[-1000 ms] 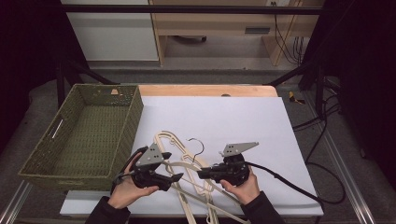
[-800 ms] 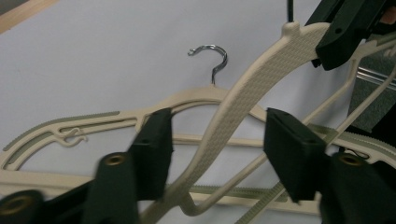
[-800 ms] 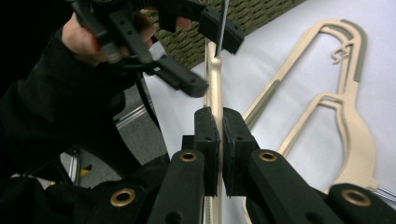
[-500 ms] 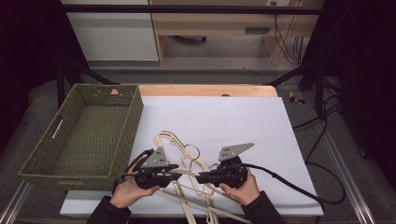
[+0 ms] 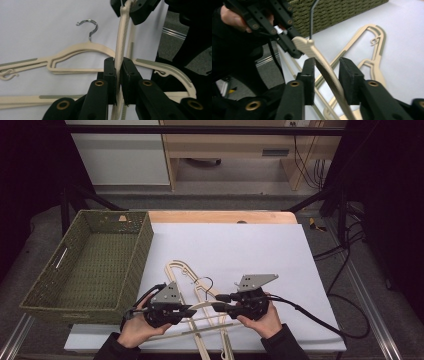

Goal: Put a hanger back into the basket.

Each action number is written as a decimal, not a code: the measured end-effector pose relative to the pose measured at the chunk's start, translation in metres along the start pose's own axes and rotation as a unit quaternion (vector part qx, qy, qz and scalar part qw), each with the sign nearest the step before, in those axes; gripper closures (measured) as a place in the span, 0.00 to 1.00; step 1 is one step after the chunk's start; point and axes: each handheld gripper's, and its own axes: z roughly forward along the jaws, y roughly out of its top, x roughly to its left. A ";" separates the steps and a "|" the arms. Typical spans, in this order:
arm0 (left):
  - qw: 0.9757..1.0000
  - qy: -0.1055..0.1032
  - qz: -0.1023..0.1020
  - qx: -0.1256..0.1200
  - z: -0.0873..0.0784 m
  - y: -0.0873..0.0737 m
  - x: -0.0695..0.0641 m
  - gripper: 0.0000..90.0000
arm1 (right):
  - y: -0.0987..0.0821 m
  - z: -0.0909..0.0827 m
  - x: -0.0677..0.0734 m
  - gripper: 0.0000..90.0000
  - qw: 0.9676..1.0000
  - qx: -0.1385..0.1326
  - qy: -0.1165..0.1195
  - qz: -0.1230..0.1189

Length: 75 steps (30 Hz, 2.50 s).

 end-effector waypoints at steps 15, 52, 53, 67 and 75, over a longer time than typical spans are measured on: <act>0.993 0.085 -0.045 -0.063 -0.034 -0.002 0.004 0.96 | -0.002 -0.035 -0.008 0.31 0.993 -0.067 -0.092 -0.018; 0.951 0.267 -0.071 -0.139 -0.200 0.013 0.093 0.96 | -0.025 -0.074 -0.035 0.07 0.977 -0.097 -0.187 0.038; 0.951 0.267 -0.071 -0.139 -0.200 0.013 0.093 0.96 | -0.025 -0.074 -0.035 0.07 0.977 -0.096 -0.186 0.037; 0.945 0.286 -0.106 -0.117 -0.219 -0.038 0.151 0.96 | -0.026 -0.072 -0.036 0.07 0.977 -0.093 -0.187 0.039; 0.943 0.297 -0.115 -0.097 -0.227 -0.063 0.163 0.96 | -0.026 -0.071 -0.036 0.07 0.977 -0.093 -0.188 0.037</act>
